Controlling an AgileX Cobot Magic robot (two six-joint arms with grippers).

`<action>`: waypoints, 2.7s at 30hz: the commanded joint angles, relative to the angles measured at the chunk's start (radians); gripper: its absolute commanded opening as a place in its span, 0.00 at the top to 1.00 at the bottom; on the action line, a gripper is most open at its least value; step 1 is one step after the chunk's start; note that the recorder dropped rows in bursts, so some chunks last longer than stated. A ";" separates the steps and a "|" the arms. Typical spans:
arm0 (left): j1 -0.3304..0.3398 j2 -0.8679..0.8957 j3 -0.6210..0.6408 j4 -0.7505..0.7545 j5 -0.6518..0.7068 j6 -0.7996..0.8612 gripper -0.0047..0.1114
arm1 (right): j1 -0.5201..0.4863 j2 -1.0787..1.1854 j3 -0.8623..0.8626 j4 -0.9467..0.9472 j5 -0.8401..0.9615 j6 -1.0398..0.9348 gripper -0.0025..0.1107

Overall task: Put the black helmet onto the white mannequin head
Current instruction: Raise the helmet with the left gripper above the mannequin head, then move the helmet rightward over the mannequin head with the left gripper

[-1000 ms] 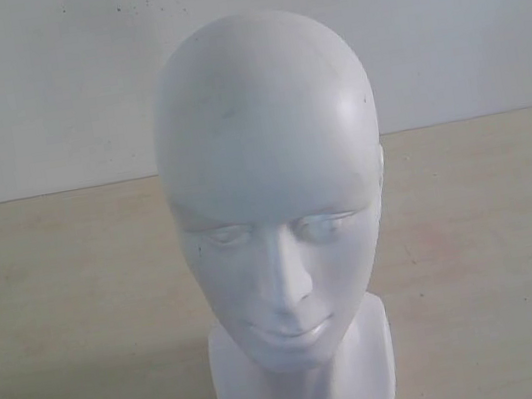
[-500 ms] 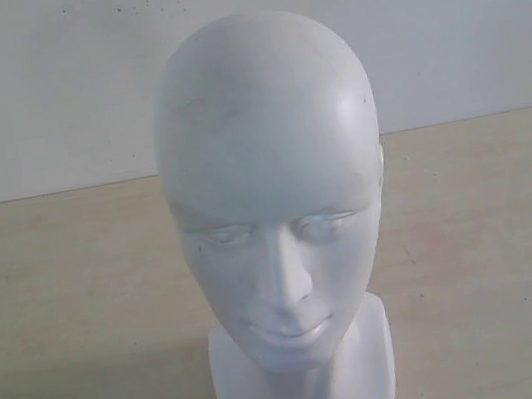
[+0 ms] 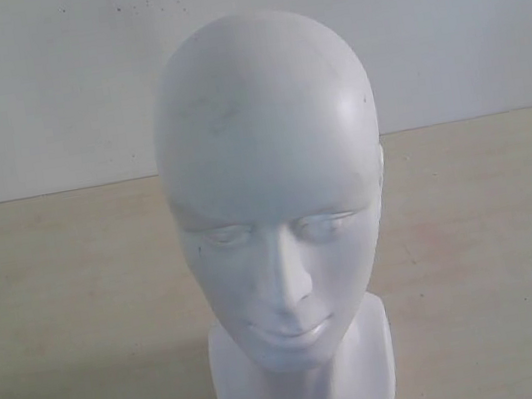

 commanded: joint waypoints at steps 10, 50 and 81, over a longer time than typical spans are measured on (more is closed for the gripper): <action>0.101 0.122 -0.015 -0.373 -0.469 0.097 0.92 | -0.002 -0.005 0.000 -0.004 -0.012 0.004 0.98; 0.432 0.289 0.391 -0.610 -1.003 -0.091 0.92 | -0.002 -0.005 0.000 -0.004 -0.005 0.004 0.98; 0.348 0.252 0.555 -0.708 -1.003 -0.076 0.92 | -0.002 -0.005 0.000 -0.004 -0.005 0.004 0.98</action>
